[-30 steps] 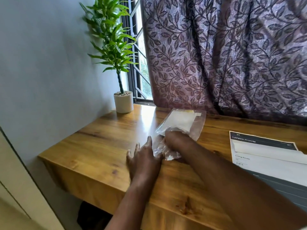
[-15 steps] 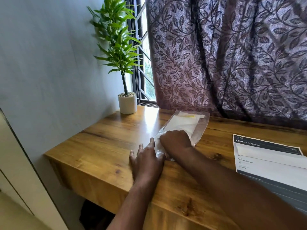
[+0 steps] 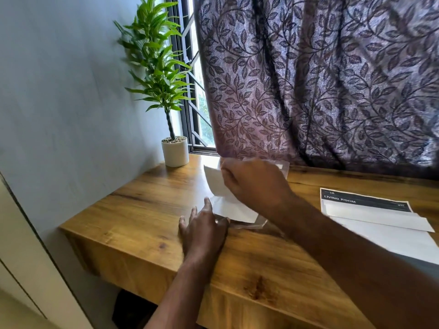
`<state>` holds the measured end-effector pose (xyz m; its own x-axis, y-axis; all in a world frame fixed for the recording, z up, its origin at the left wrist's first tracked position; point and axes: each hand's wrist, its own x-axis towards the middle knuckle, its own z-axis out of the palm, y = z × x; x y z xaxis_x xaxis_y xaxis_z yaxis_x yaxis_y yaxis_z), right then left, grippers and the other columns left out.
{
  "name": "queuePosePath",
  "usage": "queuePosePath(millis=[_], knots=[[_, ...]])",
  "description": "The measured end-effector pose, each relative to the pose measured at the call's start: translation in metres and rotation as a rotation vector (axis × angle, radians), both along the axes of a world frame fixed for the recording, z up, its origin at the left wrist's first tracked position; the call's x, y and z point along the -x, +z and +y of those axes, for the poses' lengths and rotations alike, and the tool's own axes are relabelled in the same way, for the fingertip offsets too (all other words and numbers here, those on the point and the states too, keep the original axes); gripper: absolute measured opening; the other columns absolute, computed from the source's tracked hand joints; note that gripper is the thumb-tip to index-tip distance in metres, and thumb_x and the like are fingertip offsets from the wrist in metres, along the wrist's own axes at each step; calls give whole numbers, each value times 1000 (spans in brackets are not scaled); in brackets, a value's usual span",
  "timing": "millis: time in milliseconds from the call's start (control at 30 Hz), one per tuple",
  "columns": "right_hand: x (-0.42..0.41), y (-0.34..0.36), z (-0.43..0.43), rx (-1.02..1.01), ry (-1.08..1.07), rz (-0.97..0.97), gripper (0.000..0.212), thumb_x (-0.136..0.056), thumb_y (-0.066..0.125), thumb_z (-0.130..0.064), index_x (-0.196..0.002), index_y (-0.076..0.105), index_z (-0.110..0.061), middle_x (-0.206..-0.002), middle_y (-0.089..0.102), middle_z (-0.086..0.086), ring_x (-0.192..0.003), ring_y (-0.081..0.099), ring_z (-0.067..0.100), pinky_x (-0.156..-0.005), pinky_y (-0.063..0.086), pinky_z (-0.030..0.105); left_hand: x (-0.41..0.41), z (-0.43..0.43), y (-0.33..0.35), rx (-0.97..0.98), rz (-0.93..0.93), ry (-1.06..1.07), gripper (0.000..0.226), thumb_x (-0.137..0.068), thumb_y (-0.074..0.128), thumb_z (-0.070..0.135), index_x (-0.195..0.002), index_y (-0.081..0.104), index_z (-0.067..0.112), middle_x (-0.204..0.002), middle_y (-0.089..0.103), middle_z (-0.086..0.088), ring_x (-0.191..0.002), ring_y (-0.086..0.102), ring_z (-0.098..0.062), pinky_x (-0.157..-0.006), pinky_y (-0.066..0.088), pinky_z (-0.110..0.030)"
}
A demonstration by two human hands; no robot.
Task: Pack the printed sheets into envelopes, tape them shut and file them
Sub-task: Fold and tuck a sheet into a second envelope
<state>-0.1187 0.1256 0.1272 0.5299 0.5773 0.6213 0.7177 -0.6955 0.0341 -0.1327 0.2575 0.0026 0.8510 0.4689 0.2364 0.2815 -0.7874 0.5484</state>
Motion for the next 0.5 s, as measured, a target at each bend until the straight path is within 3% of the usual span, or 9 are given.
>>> queuePosePath(millis=[133, 300, 433, 500], knots=[[1, 25, -16, -103, 32, -21, 25, -105, 42, -36, -107, 64, -24, -88, 71, 5, -77, 66, 29, -60, 33, 31, -2, -2, -1, -53, 31, 21, 77, -93, 50, 54, -158, 22, 23, -156, 43, -2, -150, 27, -22, -121, 16, -50], [9, 52, -45, -189, 72, -99, 29, -100, 40, -39, -105, 65, -25, -82, 71, 5, -69, 65, 29, -61, 54, 39, -6, -1, -3, -68, 33, 37, 75, -91, 51, 59, -153, 29, 22, -156, 42, 1, -146, 33, -20, -119, 20, -50], [14, 72, -79, -323, 74, -133, 26, -99, 49, -33, -106, 71, -21, -85, 75, 5, -70, 65, 27, -63, 54, 38, -19, 6, 7, -123, 117, 17, 98, -84, 62, 62, -158, 12, 21, -166, 23, -4, -154, 14, -25, -119, 7, -63], [13, 81, -98, -375, 55, -123, 21, -100, 55, -27, -108, 72, -19, -91, 76, 5, -71, 62, 20, -63, 47, 29, -26, 10, 14, -182, 152, -42, 102, -84, 65, 59, -159, 6, 23, -167, 19, -4, -155, 9, -25, -118, 3, -66]])
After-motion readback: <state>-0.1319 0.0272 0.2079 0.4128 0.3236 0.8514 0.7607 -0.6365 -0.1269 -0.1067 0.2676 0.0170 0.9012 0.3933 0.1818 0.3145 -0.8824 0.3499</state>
